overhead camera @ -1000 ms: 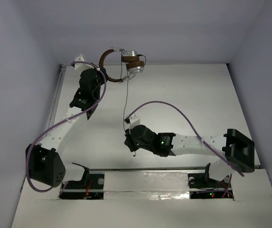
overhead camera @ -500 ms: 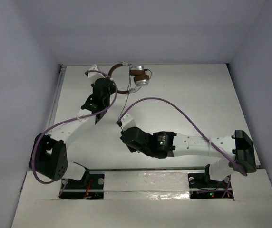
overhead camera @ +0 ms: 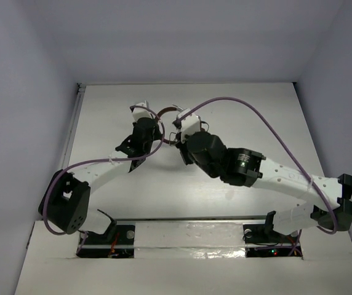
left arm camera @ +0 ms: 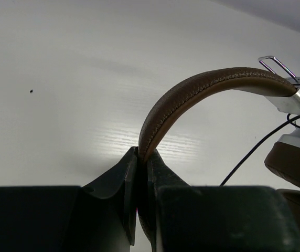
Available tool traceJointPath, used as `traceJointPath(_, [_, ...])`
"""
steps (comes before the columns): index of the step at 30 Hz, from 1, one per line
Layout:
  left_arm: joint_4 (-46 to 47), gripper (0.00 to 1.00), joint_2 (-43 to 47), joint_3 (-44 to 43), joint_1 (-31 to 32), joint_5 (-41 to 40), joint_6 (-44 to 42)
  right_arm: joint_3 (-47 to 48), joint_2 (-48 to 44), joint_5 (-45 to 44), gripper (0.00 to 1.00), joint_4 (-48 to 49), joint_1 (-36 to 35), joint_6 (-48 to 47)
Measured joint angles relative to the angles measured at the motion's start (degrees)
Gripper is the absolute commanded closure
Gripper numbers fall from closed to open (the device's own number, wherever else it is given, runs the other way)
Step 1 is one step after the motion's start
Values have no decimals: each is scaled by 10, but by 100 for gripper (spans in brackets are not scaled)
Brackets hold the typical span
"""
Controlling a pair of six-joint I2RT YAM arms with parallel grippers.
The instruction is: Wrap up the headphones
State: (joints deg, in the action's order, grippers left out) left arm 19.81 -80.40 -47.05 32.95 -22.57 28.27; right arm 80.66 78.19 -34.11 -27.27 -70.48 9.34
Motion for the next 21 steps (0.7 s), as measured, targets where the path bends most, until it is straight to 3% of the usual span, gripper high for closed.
traceJointPath(12, [4,100,68,83,18,76,-28,-30,-27,-21,100,18,89,-47])
traceJointPath(21, [-8,100,145,120,23,113,-46,-48,-16,-34,100,84,177,-80])
